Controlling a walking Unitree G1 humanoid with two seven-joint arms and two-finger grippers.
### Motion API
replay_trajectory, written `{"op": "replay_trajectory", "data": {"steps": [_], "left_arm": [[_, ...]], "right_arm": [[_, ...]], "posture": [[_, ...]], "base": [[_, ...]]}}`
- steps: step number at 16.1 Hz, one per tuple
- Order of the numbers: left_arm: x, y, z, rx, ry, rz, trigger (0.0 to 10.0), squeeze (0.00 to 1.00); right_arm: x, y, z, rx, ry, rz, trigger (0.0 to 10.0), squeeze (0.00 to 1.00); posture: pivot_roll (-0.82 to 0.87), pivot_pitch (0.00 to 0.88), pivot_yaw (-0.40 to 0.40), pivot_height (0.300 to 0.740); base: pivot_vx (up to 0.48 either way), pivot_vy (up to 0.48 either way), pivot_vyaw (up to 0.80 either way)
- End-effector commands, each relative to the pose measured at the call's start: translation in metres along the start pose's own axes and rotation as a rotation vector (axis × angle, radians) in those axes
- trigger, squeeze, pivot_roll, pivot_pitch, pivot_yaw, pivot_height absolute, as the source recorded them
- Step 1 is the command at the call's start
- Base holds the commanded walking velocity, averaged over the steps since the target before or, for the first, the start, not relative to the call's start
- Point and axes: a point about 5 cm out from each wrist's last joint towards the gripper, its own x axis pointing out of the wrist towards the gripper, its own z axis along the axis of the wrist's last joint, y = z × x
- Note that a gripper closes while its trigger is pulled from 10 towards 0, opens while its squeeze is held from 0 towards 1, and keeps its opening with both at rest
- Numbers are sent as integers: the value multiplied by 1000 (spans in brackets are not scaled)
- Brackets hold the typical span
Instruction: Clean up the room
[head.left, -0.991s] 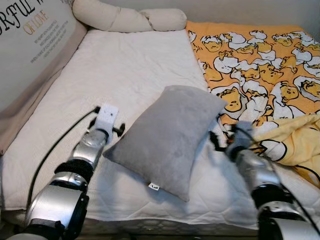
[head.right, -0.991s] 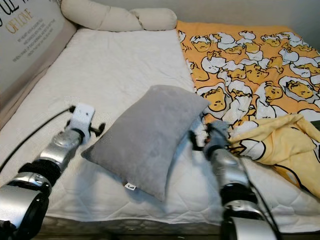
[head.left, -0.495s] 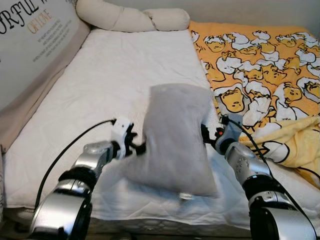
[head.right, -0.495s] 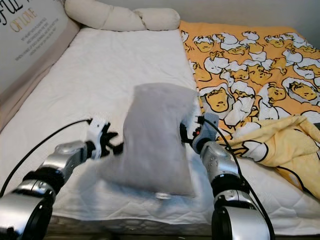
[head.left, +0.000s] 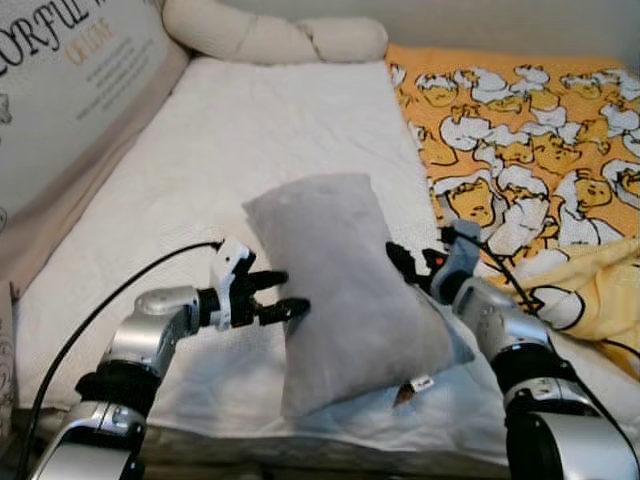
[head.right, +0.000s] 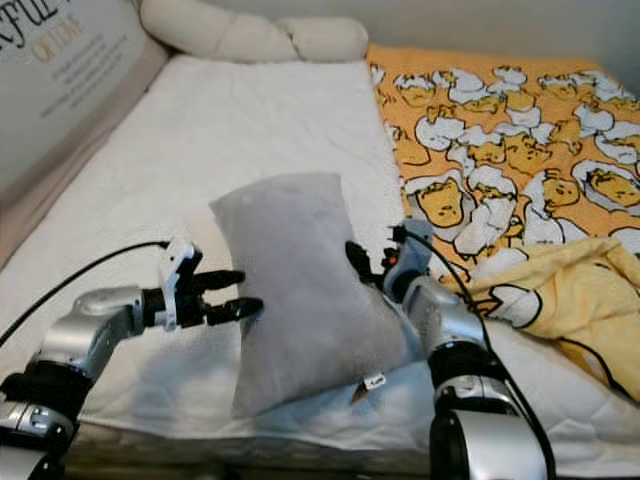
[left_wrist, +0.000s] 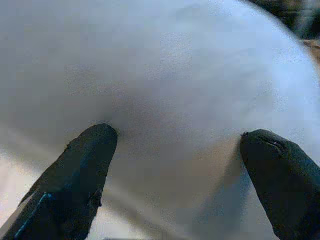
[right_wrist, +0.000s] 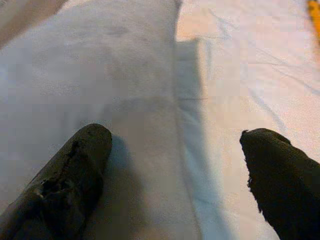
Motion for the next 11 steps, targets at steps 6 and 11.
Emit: {"op": "replay_trajectory", "data": {"steps": [6,11], "left_arm": [[-26,7,-30,-391,-198,108,10000,1000],[9,-16,-34,-547,-252,-6,10000,1000]], "right_arm": [[-18,-24,5,213,-85,97,10000,1000],[-17,-7,-16,301,39,296,10000,1000]], "posture": [[16,0,-24,740],[10,0,-29,740]], "base": [[0,0,0],[0,0,0]]}}
